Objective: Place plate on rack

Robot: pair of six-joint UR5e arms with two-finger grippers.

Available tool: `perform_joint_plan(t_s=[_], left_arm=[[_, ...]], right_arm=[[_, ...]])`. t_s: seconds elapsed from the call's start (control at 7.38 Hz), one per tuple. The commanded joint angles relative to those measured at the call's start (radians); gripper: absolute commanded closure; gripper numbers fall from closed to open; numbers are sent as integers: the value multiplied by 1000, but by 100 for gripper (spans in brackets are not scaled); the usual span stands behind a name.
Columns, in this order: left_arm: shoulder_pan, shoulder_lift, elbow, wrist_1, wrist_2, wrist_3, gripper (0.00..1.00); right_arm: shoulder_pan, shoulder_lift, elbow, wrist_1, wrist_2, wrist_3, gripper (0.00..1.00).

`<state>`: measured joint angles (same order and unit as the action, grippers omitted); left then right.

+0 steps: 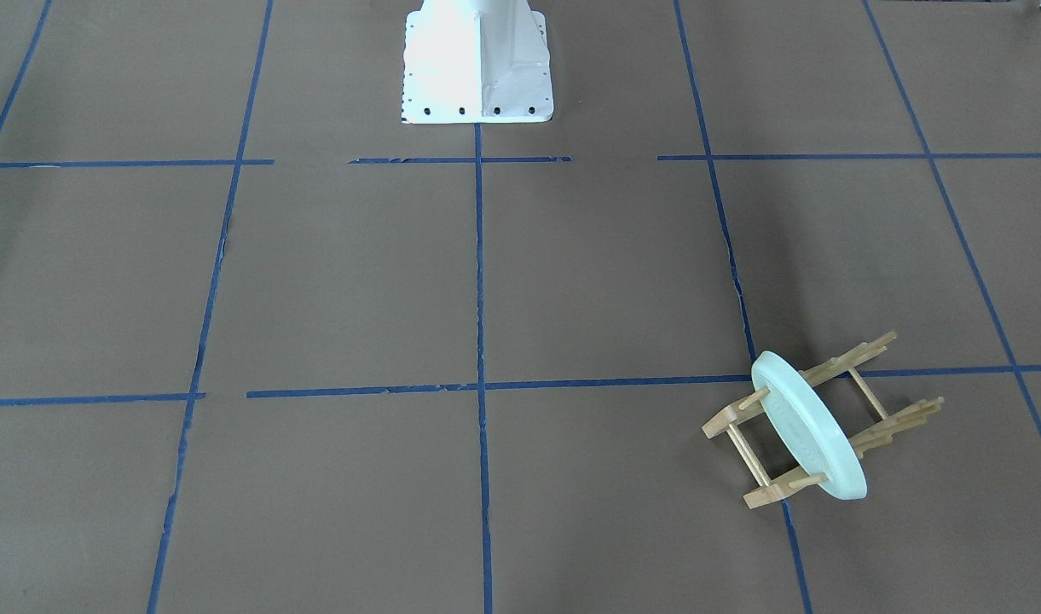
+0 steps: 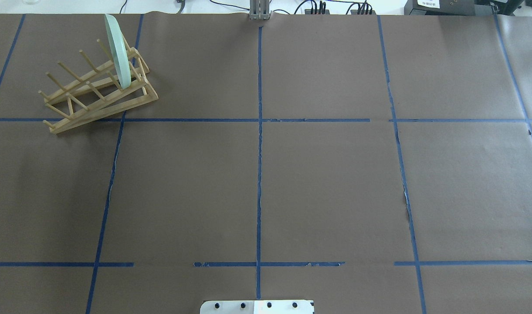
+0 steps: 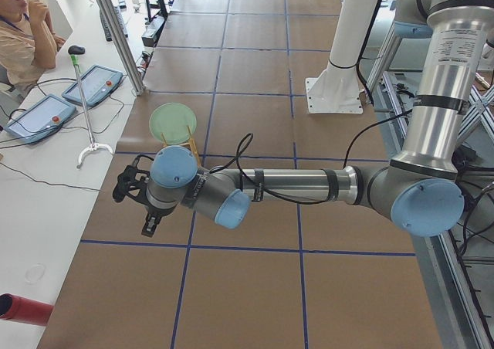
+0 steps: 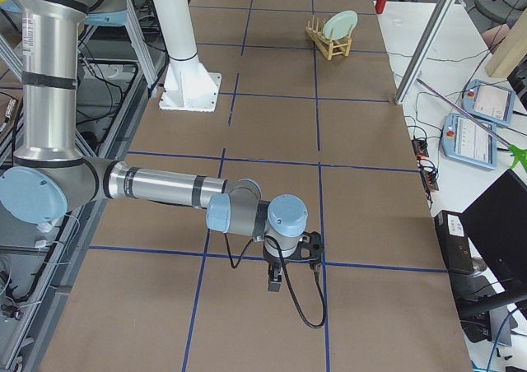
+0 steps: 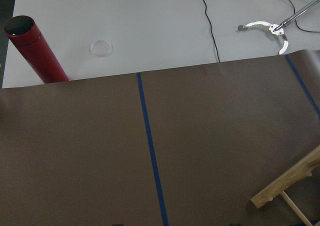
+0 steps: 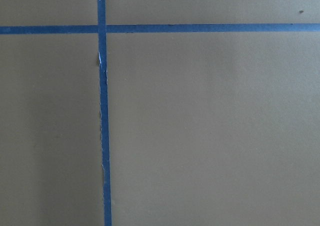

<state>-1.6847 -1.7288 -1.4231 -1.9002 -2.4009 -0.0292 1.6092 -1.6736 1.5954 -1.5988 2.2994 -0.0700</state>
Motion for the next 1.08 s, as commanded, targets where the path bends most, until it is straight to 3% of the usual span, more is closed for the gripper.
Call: perform_joint_plan(t_s=[0.0, 0.27, 0.54, 0.68, 0.95], left_arm=[[2, 34, -98, 237, 6, 83, 0], [45, 119, -132, 240, 6, 55, 0], [79, 138, -163, 240, 12, 48, 0], [95, 153, -236, 236, 79, 43, 0], [92, 157, -251, 250, 134, 40, 0]], right_arm=[[0, 0, 0, -1, 0, 1, 0], [0, 0, 0, 0, 0, 1, 0], [0, 0, 0, -1, 0, -1, 0], [0, 0, 0, -1, 0, 1, 0], [0, 0, 0, -1, 0, 1, 0]])
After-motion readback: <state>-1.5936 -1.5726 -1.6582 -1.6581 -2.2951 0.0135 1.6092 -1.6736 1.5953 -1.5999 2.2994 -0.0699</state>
